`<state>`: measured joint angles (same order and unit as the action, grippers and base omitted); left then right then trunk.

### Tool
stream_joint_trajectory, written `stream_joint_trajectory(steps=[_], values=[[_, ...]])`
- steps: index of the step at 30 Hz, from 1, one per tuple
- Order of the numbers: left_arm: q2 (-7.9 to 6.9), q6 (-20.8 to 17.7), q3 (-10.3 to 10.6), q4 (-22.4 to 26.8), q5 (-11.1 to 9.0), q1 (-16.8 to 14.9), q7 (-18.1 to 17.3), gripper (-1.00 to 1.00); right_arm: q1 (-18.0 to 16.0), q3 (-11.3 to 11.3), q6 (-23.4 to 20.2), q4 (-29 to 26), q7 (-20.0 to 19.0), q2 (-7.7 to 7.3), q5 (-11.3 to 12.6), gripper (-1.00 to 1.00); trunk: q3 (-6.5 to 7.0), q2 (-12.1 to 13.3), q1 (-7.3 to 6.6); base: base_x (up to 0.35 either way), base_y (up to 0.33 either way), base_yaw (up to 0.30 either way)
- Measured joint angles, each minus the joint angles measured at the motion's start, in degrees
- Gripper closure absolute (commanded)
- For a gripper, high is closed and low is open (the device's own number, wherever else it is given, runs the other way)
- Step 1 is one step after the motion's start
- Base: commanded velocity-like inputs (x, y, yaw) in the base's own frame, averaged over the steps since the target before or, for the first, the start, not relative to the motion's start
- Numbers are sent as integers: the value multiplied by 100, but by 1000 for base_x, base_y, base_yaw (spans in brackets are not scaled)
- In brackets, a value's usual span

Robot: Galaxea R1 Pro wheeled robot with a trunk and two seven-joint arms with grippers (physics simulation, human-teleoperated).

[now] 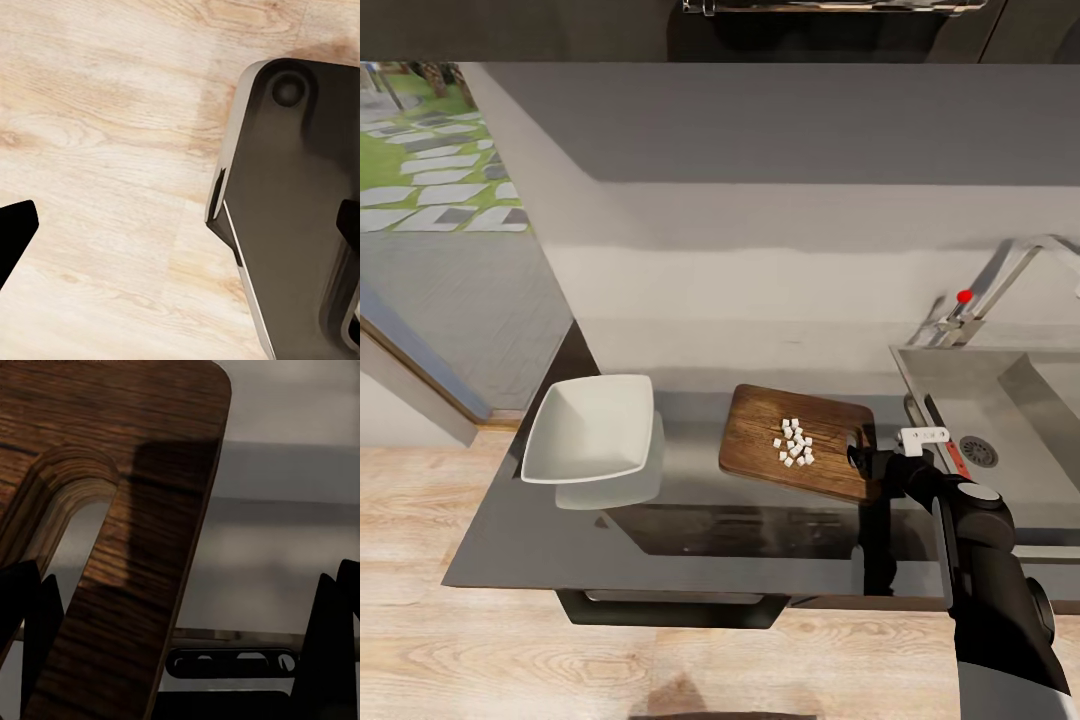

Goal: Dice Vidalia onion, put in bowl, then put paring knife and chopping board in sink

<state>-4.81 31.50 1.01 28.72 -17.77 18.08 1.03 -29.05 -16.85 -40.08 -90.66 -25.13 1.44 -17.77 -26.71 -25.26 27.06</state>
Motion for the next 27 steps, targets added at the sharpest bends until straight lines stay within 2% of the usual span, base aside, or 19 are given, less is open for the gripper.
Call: stream_joint_trajectory(steps=[4, 5, 27], values=[[0, 0, -2, 0, 0, 0, 0, -100, 0, 0, 1, 1, 0, 0, 0, -100, 0, 0, 0, 0, 0, 0], [0, -2, -2, 0, 0, 0, 0, -100, 0, 0, 1, 1, 0, 0, 1, 100, 0, 0, 0, 0, 0, 0], [0, 0, -6, -35, -1, 0, 0, -100, 0, -8, 10, 13, 2, 0, -1, 100, 7, 0, 0, 0, 0, 0]])
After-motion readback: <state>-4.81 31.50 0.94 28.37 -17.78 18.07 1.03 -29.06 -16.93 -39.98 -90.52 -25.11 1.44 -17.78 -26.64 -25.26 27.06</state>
